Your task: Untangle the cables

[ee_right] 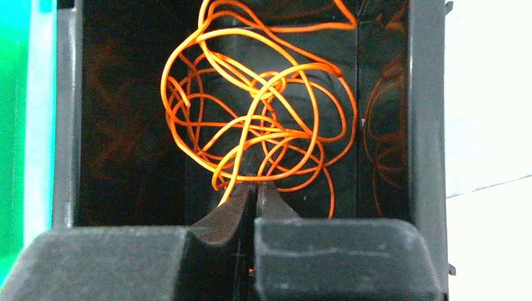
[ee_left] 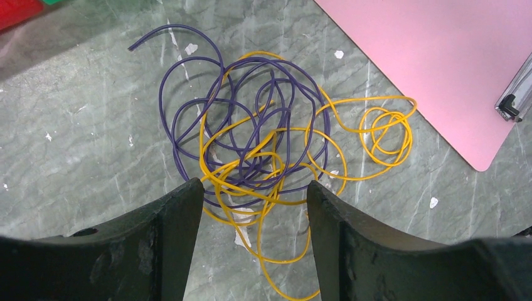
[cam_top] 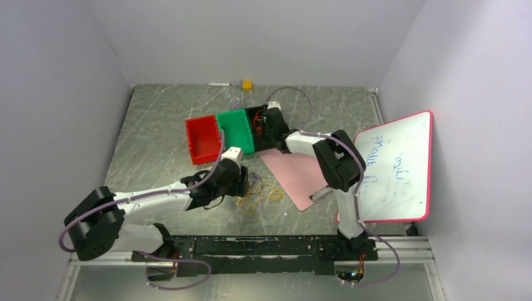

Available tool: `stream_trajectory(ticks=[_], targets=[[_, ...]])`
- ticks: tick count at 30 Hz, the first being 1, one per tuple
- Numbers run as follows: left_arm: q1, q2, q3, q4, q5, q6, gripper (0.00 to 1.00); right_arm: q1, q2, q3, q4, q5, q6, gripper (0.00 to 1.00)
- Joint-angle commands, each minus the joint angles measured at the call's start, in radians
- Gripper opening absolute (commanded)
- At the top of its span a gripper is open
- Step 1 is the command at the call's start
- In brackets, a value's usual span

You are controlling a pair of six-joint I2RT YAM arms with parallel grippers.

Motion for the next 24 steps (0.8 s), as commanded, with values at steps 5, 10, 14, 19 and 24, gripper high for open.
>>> stream_trajectory(ticks=[5,10,14,19,24], targets=[[-0.001,-0.036,-0.002,-0.021,-0.027,-0.016,0.66,0.014,0.113,-0.116,0.042,0.043,0.056,0.03],[-0.001,-0.021,0.006,-0.014,-0.021,-0.015,0.66,0.02,0.147,-0.118,0.013,0.04,0.07,0.08],[-0.002,-0.011,0.016,-0.014,-0.018,-0.011,0.66,0.021,0.138,-0.125,0.008,0.036,0.066,0.13],[-0.002,-0.01,0.02,-0.015,-0.018,-0.01,0.66,0.019,0.039,-0.157,0.037,0.026,0.038,0.21],[-0.001,-0.01,0.015,-0.011,-0.016,-0.013,0.66,0.019,-0.039,-0.123,-0.025,0.031,0.016,0.23]])
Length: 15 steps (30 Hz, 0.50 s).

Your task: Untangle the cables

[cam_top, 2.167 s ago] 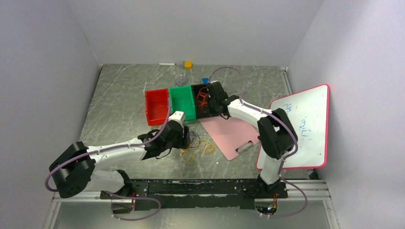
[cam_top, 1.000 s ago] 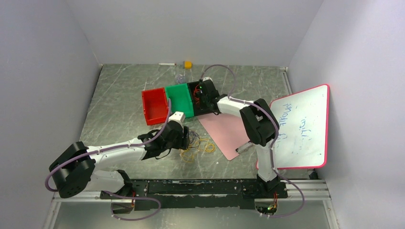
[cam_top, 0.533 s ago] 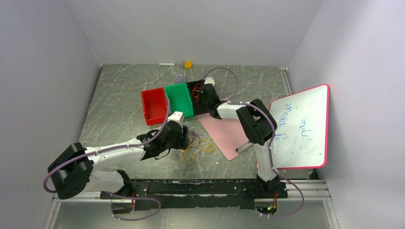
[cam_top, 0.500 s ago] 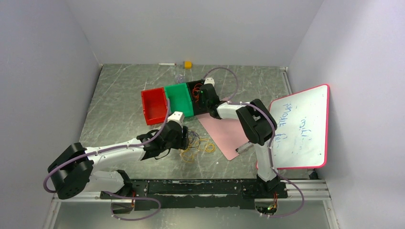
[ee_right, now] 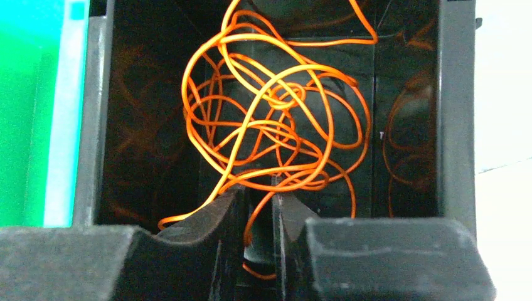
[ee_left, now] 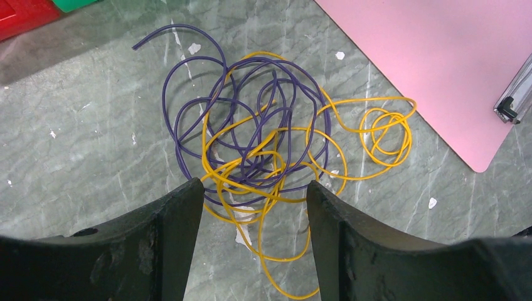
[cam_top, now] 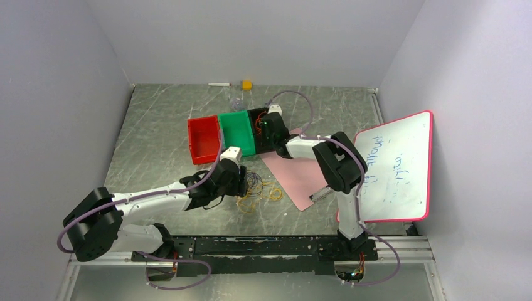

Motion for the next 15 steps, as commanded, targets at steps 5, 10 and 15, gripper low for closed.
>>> stream_trajectory(ticks=[5,10,15], targets=[[-0.001,-0.003,0.009,0.004,-0.013,-0.009,0.66,0.002,-0.055,-0.017,-0.24,-0.004,-0.011,0.3],[0.0,0.004,0.011,0.006,-0.007,-0.006,0.66,0.002,-0.108,-0.029,-0.263,0.003,-0.001,0.38],[-0.001,0.006,0.013,0.009,-0.006,-0.005,0.66,0.002,-0.147,-0.031,-0.272,-0.001,0.005,0.44]])
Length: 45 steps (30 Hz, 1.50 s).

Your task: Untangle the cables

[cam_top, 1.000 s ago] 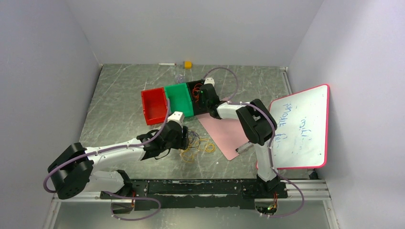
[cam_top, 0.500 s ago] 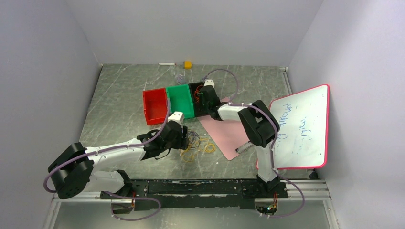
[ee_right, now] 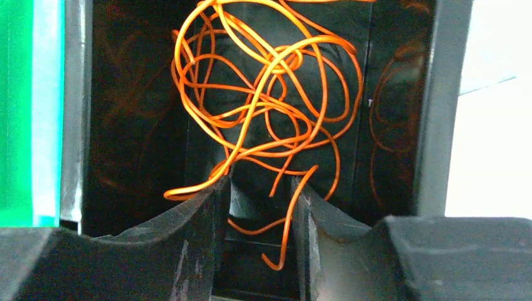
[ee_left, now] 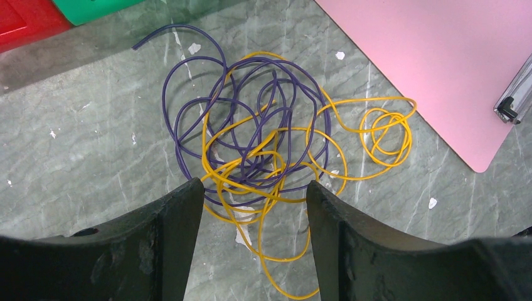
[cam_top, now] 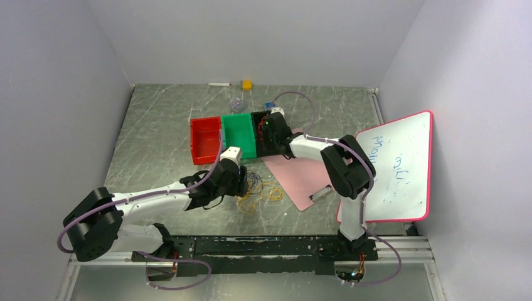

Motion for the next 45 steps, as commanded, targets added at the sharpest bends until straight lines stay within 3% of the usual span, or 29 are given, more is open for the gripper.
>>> stream_trajectory(ticks=[1,14,22,25,33,45], targets=[[0.0,0.005,0.013,0.009,-0.005,-0.005,0.66,0.002,-0.059,-0.012,-0.05,-0.001,0.005,0.45],[-0.001,-0.004,0.01,0.02,0.003,0.0,0.66,0.001,-0.194,-0.015,-0.103,0.033,0.025,0.59],[0.0,-0.005,0.021,0.021,0.011,0.015,0.66,0.001,-0.311,-0.071,-0.126,0.068,0.022,0.61],[-0.001,-0.003,0.026,0.023,0.012,0.019,0.66,0.001,-0.351,-0.097,-0.138,0.032,0.009,0.58],[0.0,0.013,0.032,0.036,0.024,0.02,0.66,-0.002,-0.369,-0.141,-0.156,-0.005,0.003,0.35],[-0.001,-0.009,0.019,0.024,0.014,0.013,0.66,-0.007,-0.234,-0.074,-0.143,-0.002,-0.006,0.35]])
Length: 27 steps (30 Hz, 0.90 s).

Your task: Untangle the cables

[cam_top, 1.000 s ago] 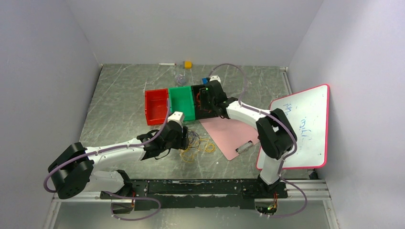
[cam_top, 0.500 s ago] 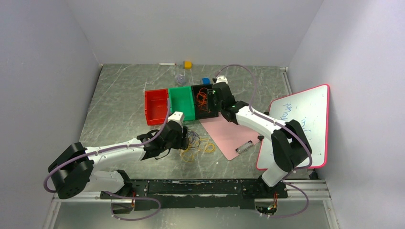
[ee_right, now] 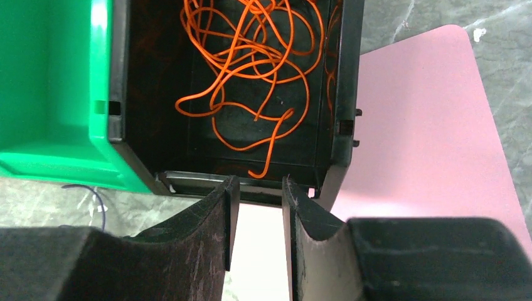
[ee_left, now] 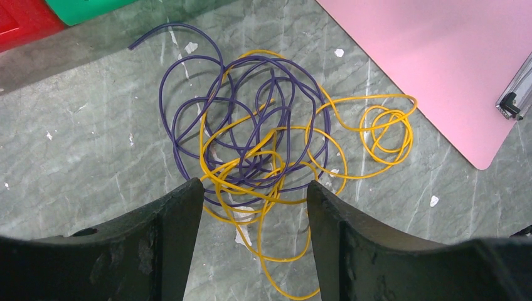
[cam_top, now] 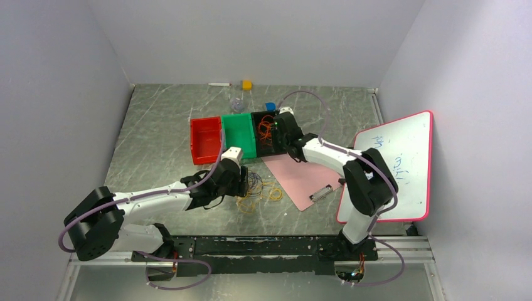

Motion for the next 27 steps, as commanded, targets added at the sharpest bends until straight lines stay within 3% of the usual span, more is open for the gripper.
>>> stream_trajectory(ticks=[1,6,15,27], targets=[[0.0,-0.021,0.013,0.021,0.004,0.001,0.66,-0.006,0.036,0.046,0.008,0.003,-0.012,0.35],[-0.001,-0.035,0.003,0.017,-0.004,-0.004,0.66,-0.005,0.066,0.058,0.019,0.003,-0.012,0.34],[-0.001,-0.034,0.003,0.011,-0.009,-0.005,0.66,-0.007,0.121,0.083,0.029,0.005,-0.017,0.23],[-0.002,-0.038,0.0,0.008,-0.013,-0.008,0.66,-0.007,0.202,0.121,0.039,0.01,-0.038,0.02]])
